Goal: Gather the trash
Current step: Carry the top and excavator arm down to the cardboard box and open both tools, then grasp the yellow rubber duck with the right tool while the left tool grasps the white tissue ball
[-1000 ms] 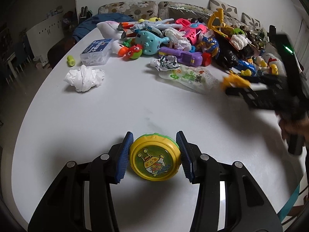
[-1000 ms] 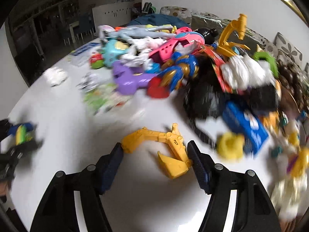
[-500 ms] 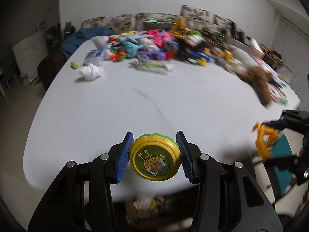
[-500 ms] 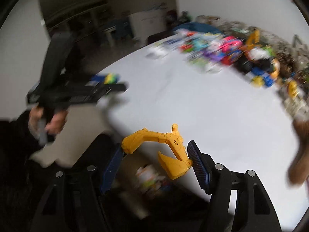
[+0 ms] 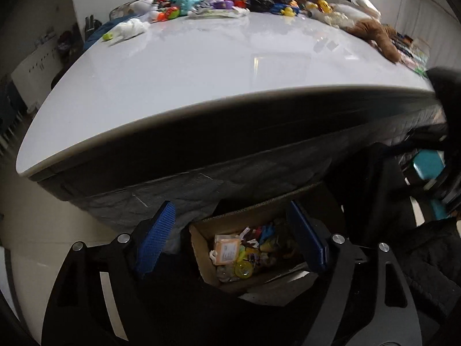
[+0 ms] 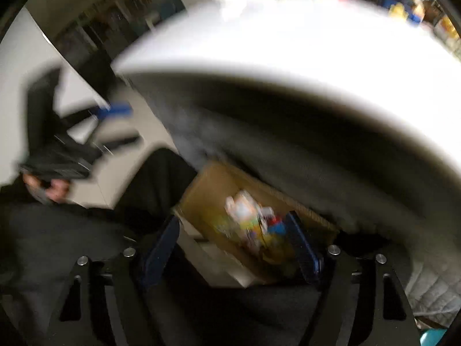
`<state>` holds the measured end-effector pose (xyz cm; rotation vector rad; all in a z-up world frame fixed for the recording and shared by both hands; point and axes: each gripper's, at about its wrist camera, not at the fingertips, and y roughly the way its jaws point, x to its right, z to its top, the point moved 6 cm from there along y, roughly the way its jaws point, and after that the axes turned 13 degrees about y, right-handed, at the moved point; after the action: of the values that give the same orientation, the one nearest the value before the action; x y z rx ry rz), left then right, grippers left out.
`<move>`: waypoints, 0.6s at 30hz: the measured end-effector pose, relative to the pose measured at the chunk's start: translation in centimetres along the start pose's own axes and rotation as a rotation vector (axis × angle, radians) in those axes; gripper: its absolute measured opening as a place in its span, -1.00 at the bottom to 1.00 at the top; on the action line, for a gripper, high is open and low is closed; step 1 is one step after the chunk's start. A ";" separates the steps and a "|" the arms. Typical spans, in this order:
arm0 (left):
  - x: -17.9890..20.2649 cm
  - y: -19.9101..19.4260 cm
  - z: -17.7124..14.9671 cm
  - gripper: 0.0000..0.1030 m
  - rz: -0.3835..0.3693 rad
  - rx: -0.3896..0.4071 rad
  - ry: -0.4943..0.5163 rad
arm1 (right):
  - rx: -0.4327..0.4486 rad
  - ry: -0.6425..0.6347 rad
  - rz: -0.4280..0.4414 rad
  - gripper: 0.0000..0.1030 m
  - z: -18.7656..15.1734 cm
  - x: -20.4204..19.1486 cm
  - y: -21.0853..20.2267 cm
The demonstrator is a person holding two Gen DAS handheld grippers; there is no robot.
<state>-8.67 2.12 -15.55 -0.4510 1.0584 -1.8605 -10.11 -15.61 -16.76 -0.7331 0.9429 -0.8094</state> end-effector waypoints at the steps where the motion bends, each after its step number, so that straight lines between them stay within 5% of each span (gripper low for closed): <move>1: -0.3 -0.4 0.4 0.52 -0.004 0.013 -0.003 | 0.064 -0.006 0.012 0.46 1.5 -0.1 -2.2; 4: -1.9 -2.5 3.7 0.56 0.003 0.099 -0.017 | 0.232 -0.027 -0.032 0.60 6.4 0.7 -7.2; 8: -5.0 -3.3 8.3 0.72 0.030 0.193 -0.080 | 0.364 -0.023 -0.204 0.61 15.2 5.0 -9.0; 12: -8.3 -2.0 12.3 0.72 0.035 0.230 -0.199 | 0.403 0.073 -0.279 0.55 24.2 11.3 -7.1; 14: -9.5 -1.5 13.6 0.72 0.046 0.250 -0.239 | 0.370 0.178 -0.290 0.28 27.9 15.0 -4.9; 18: -10.7 -0.5 14.9 0.72 0.049 0.250 -0.263 | 0.350 0.320 -0.304 0.14 31.4 18.9 -2.4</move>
<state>6.58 4.16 -5.45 -0.5002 0.6465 -1.8026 24.05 -27.06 -9.71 -0.4514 0.9490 -1.3515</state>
